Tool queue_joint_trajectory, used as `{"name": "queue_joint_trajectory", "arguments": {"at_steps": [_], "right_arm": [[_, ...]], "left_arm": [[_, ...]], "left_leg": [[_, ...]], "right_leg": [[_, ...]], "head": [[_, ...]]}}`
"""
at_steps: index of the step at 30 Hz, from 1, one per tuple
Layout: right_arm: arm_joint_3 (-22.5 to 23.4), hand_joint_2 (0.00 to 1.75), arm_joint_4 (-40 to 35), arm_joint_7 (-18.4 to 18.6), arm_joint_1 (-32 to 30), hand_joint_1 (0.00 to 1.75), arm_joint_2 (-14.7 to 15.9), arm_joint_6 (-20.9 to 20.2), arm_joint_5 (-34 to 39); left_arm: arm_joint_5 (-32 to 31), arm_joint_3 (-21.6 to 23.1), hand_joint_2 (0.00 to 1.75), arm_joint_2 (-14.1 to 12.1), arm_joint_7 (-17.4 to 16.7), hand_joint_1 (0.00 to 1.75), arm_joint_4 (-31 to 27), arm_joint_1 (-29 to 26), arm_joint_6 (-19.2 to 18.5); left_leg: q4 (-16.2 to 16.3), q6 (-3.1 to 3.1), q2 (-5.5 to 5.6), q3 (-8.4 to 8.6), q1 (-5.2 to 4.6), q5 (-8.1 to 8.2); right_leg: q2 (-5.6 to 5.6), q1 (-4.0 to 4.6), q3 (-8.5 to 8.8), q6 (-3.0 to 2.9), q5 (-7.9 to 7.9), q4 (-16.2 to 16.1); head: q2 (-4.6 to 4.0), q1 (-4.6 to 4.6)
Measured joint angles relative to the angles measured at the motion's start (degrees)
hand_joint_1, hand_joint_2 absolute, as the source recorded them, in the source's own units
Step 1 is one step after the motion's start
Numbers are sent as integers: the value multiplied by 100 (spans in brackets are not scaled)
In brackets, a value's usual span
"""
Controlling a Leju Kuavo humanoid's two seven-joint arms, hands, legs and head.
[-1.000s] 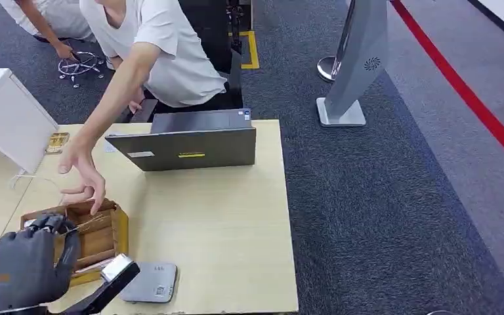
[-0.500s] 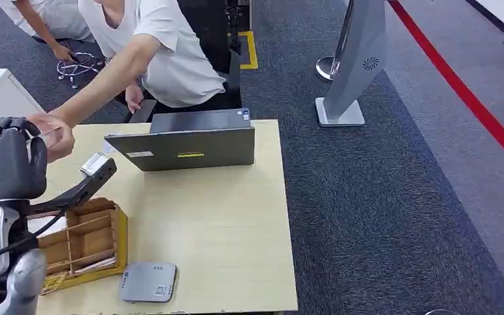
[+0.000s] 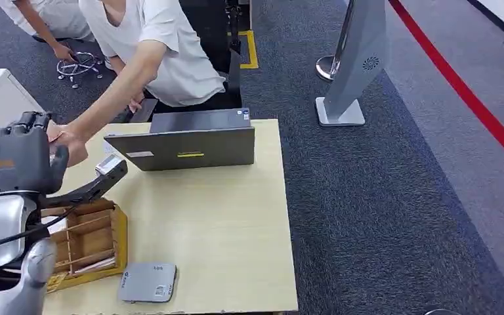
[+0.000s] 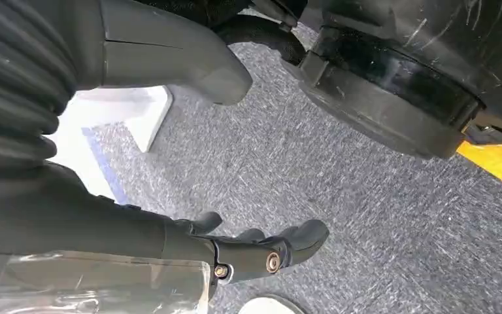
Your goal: Pass the card to the sensor for recognition and then transmit it.
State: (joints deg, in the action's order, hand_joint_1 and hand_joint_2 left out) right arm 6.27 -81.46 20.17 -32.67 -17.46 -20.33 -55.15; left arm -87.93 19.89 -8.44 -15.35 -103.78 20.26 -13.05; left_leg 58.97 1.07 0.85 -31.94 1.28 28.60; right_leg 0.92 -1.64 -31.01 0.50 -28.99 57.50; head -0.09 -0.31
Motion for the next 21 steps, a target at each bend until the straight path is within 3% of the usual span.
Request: {"name": "queue_joint_trajectory", "arguments": {"at_steps": [4, 11, 14, 16, 18, 19, 21], "right_arm": [[4, 175, 0, 147, -24, 0, 0, 101, 171], [7, 175, 0, 238, -42, 0, 0, 111, 173], [9, 175, -2, 472, -57, 0, 0, 274, 385], [9, 175, -20, 669, -92, 0, 0, 396, 586], [9, 175, -61, 922, -153, 0, 0, 479, 719], [9, 175, -77, 1015, -175, 0, 0, 501, 752], [11, 175, -150, 1210, -204, 0, 0, 505, 828]], "left_arm": [[0, -377, 175, 105, 539, 0, -239, -385, 191], [0, -886, 175, 210, 698, 0, -518, -753, 241], [103, -1260, 175, 328, 1138, 0, -755, -1122, 385], [697, -1720, 175, 405, 1479, 0, -991, -1534, 547], [1900, -2527, 175, 517, 1875, 0, -1295, -2053, 606], [2416, -2892, 175, 586, 2043, 0, -1375, -2246, 515], [3711, -4190, 175, 809, 2515, 0, -1480, -2471, -12]], "left_leg": [[0, 2, -2, 0, 0, 2], [-1, 2, -1, -7, 1, 2], [-2, -1, -15, -6, 0, 4], [-2, -1, -28, -5, 0, 7], [-4, -2, -35, -4, 1, 12], [-5, -1, -36, -6, 1, 13], [-10, 2, -38, -8, 3, 15]], "right_leg": [[1, 0, -4, 0, -1, 0], [-1, 0, -3, 1, -1, 0], [13, 0, 8, 1, 0, 0], [31, 0, 4, 1, 0, 1], [40, 1, -2, 1, -3, 2], [39, 1, -4, 4, -6, 2], [39, 2, -7, -2, -11, 2]], "head": [[0, 0], [0, 2], [0, 2], [0, 0], [0, -2], [0, 2], [0, 2]]}}
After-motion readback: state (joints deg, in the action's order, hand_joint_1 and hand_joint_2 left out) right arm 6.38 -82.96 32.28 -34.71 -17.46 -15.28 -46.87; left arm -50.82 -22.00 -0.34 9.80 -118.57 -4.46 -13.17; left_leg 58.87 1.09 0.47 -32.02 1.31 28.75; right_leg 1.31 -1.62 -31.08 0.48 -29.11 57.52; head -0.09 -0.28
